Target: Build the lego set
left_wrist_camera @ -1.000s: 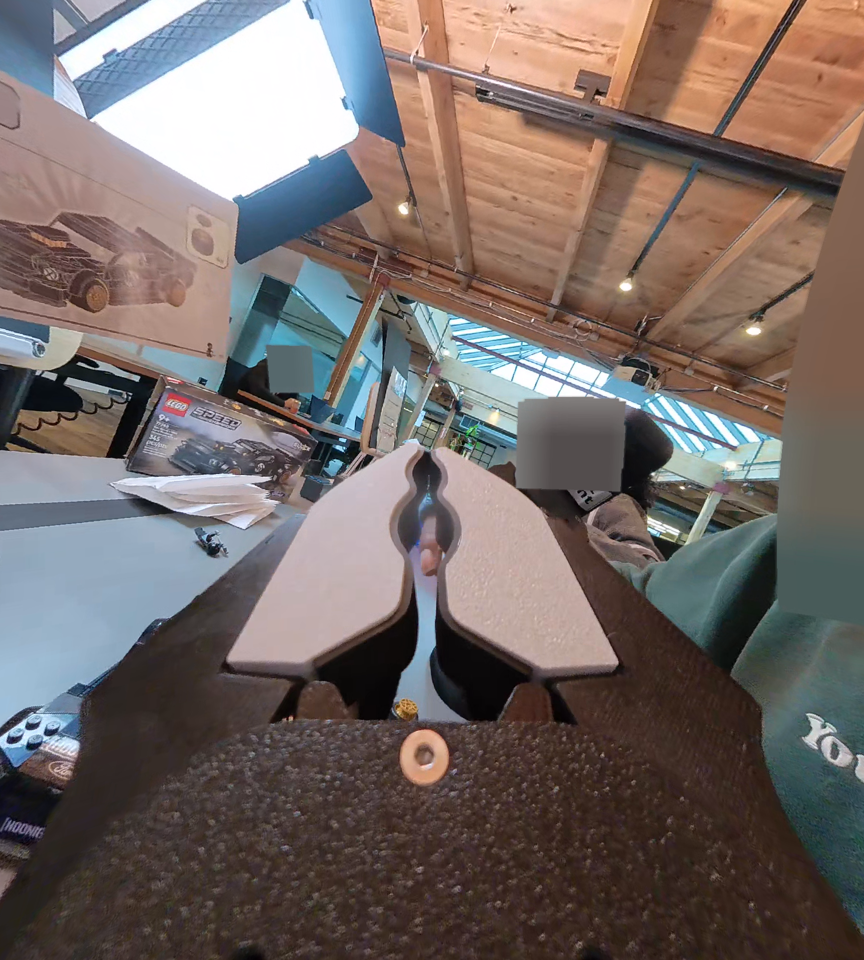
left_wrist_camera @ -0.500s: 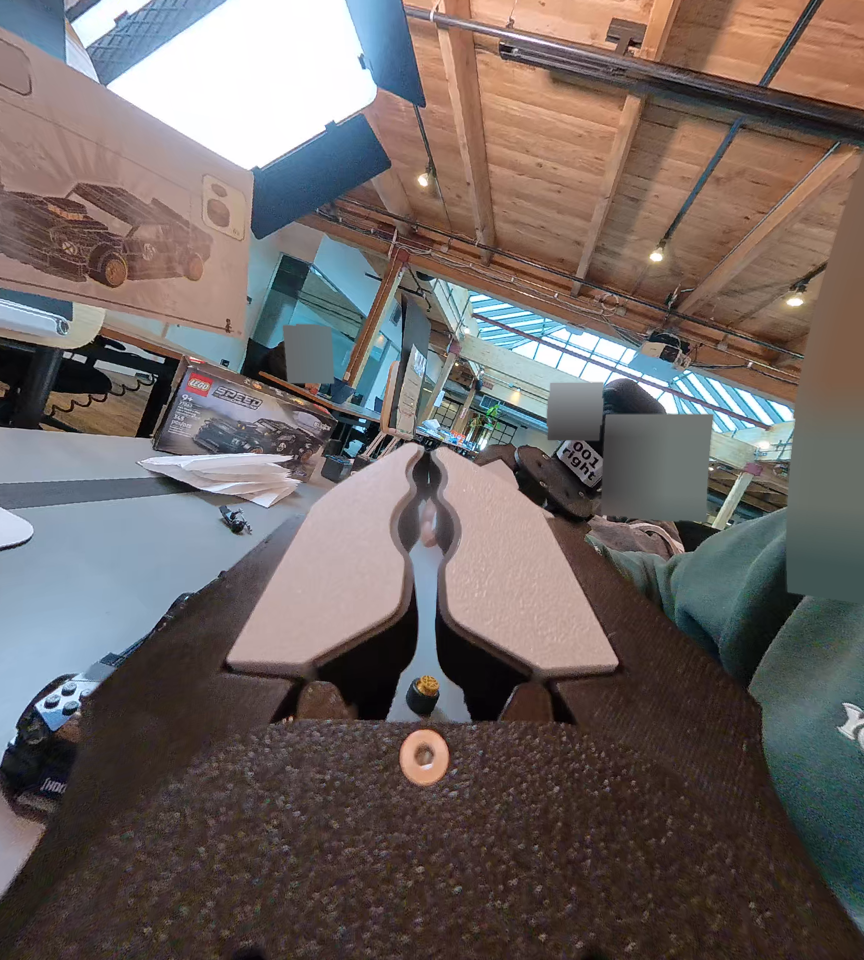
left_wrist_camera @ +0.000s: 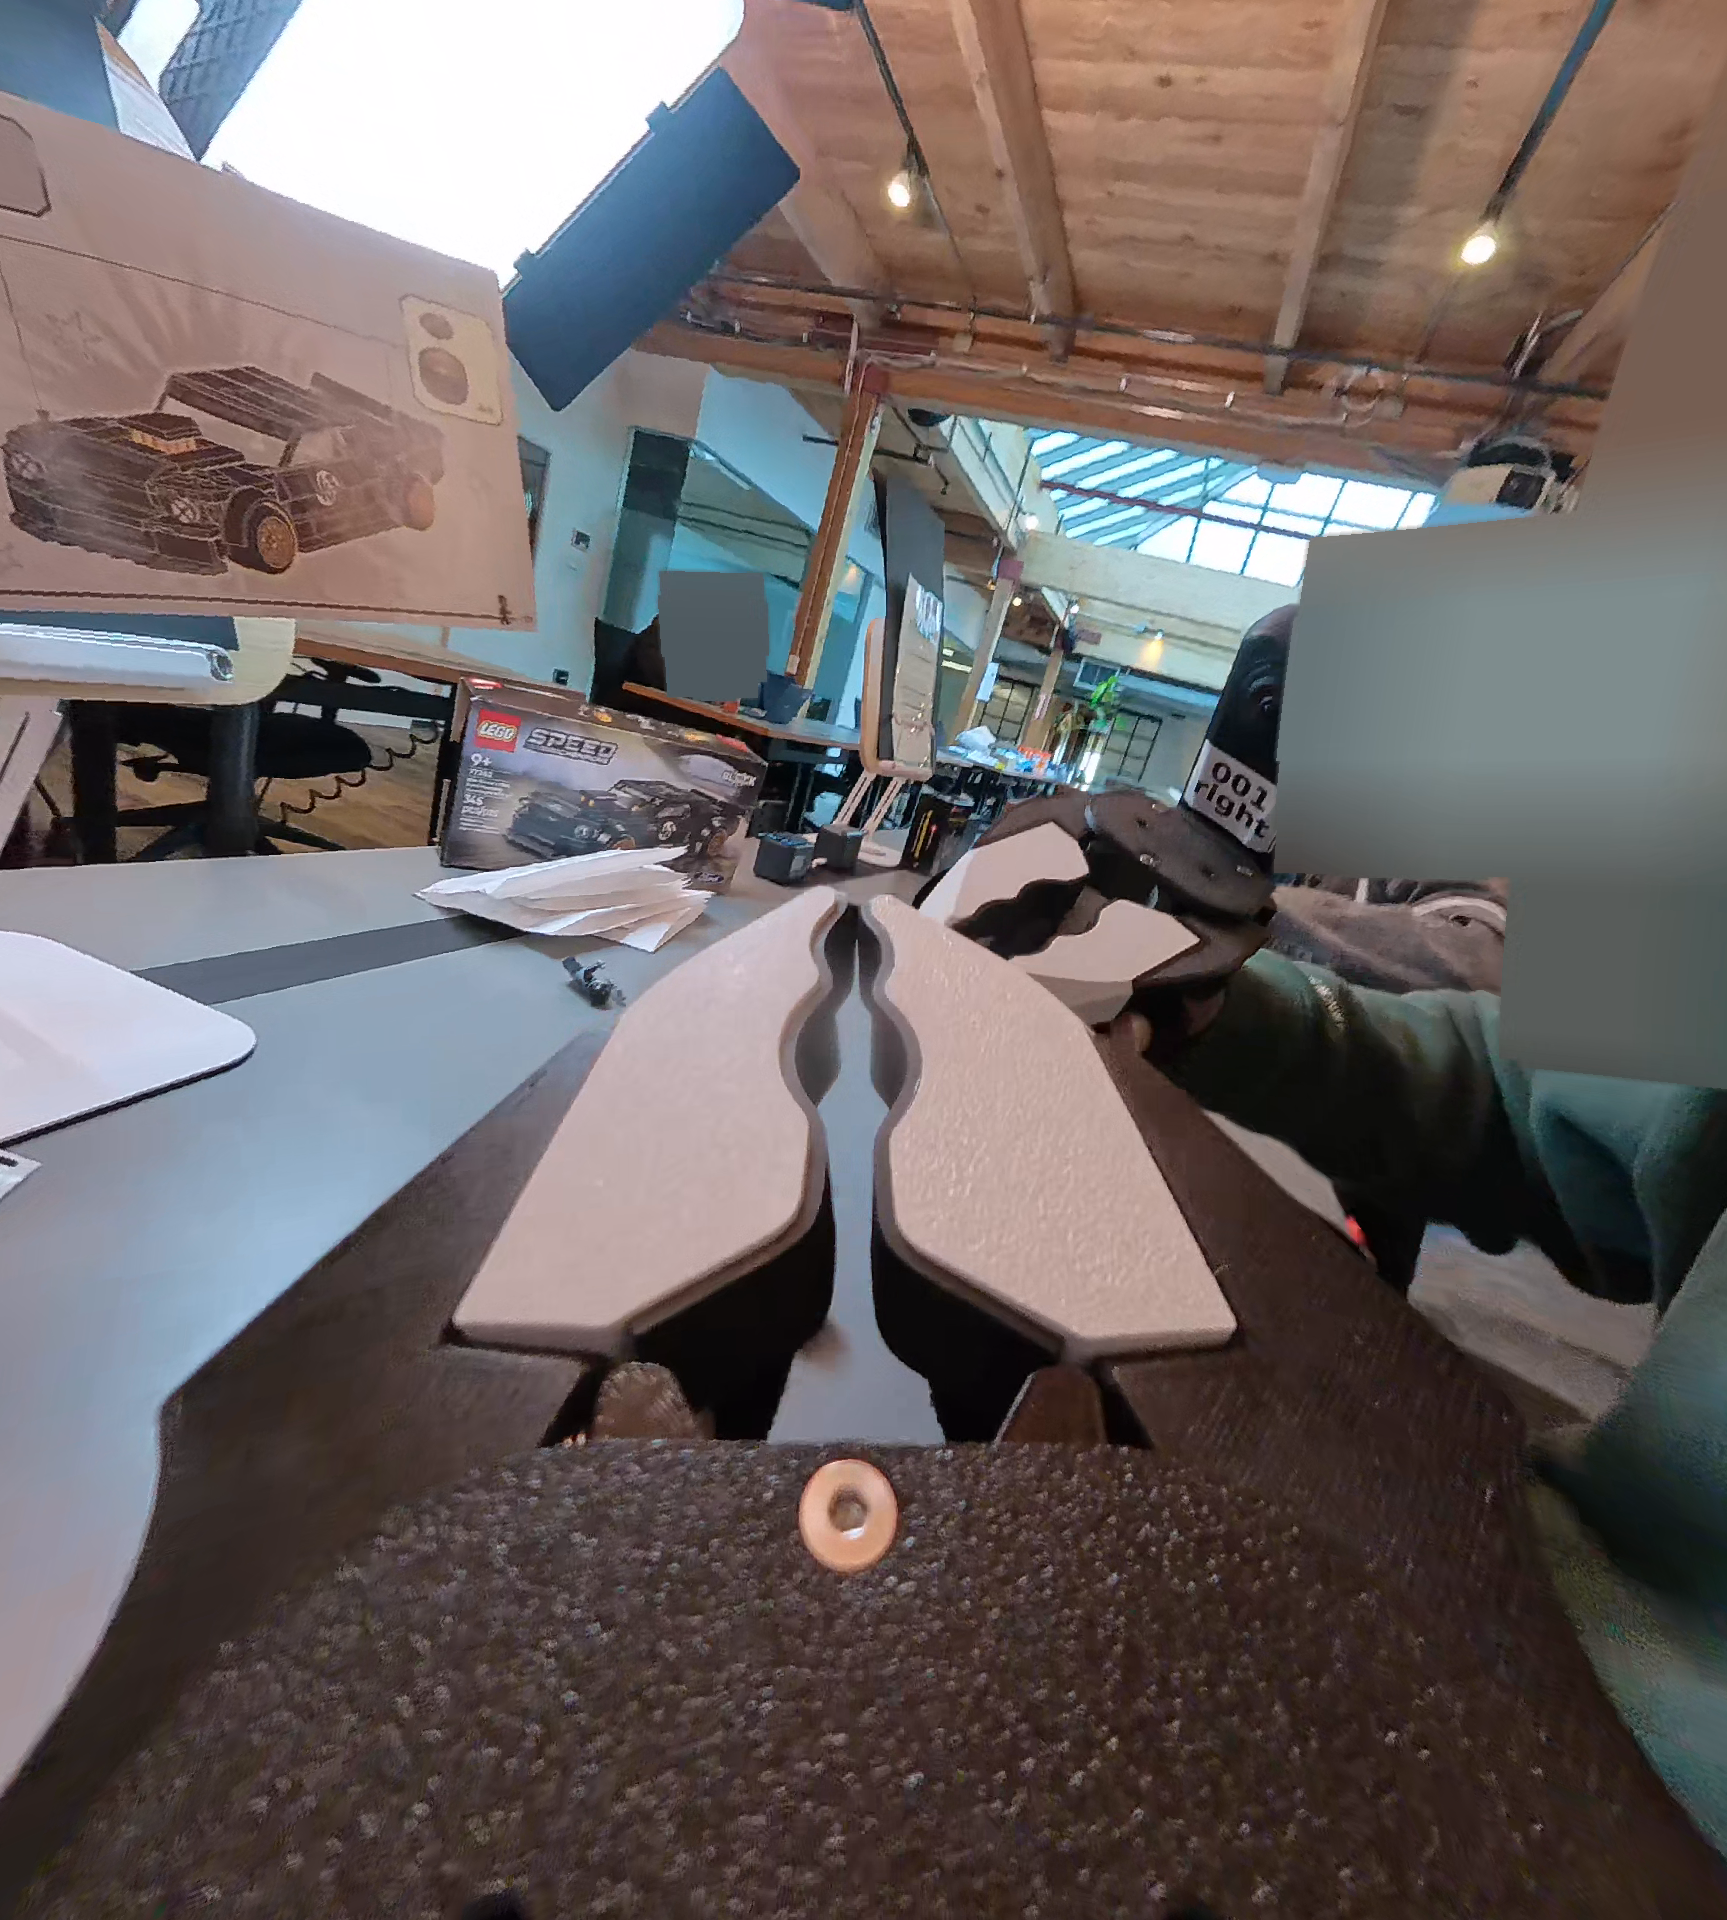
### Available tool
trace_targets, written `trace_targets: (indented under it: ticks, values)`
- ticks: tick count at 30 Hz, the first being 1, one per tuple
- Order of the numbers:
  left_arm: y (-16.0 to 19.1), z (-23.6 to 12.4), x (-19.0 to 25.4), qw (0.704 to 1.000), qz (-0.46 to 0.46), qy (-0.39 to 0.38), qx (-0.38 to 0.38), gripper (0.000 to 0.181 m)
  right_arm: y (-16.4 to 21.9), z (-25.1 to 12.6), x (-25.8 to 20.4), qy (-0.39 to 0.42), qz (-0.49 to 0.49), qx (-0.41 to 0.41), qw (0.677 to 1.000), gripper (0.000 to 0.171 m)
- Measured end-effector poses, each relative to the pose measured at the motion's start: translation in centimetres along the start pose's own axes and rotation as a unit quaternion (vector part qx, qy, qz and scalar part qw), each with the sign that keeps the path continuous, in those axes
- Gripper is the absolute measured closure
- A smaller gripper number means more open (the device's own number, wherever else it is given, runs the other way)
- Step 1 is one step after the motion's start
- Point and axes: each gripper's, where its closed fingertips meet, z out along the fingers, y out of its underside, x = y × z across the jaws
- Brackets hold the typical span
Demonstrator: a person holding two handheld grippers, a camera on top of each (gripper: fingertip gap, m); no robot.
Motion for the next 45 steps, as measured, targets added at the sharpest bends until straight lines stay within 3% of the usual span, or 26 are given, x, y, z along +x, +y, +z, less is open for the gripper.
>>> trace_targets:
  ticks: [8,12,14,17,20,26,30,34,41,45]
  values:
    - [2.2,-0.2,0.1,0.991,0.075,-0.003,-0.108,0.159,1.8,-1.0,-0.3,0.001,0.044,0.005,0.999,0.151]
    - [5.4,-1.5,1.7,0.97,0.076,0.066,-0.222,0.159,2.7,-1.1,-0.9,-0.006,0.054,0.004,0.999,0.15]
    - [8.1,-2.8,2.6,0.943,0.08,0.099,-0.307,0.158,2.9,-1.3,-0.9,-0.003,0.059,0.007,0.998,0.15]
    - [12.8,-5.7,3.3,0.875,0.117,0.122,-0.455,0.155,3.1,-1.8,-0.7,0.003,0.066,0.011,0.998,0.15]
    - [15.8,-7.6,3.8,0.823,0.126,0.134,-0.538,0.147,3.4,-2.4,-0.5,0.013,0.069,0.009,0.998,0.15]
    - [17.9,-8.7,3.2,0.789,0.142,0.112,-0.588,0.152,3.8,-3.3,-0.4,0.027,0.081,0.007,0.996,0.152]
    - [17.9,-8.8,3.0,0.788,0.144,0.105,-0.589,0.166,4.3,-3.9,-0.3,0.035,0.085,-0.002,0.996,0.153]
    - [18.0,-8.5,2.9,0.788,0.163,0.105,-0.585,0.166,4.7,-4.6,-0.3,0.048,0.087,-0.006,0.995,0.154]
    - [17.6,-3.6,3.7,0.817,0.189,0.115,-0.533,0.167,5.1,-5.8,1.0,0.079,0.104,0.008,0.991,0.154]
    - [18.6,-0.5,4.0,0.819,0.196,0.114,-0.527,0.167,6.0,-6.2,1.4,0.082,0.117,0.017,0.99,0.155]
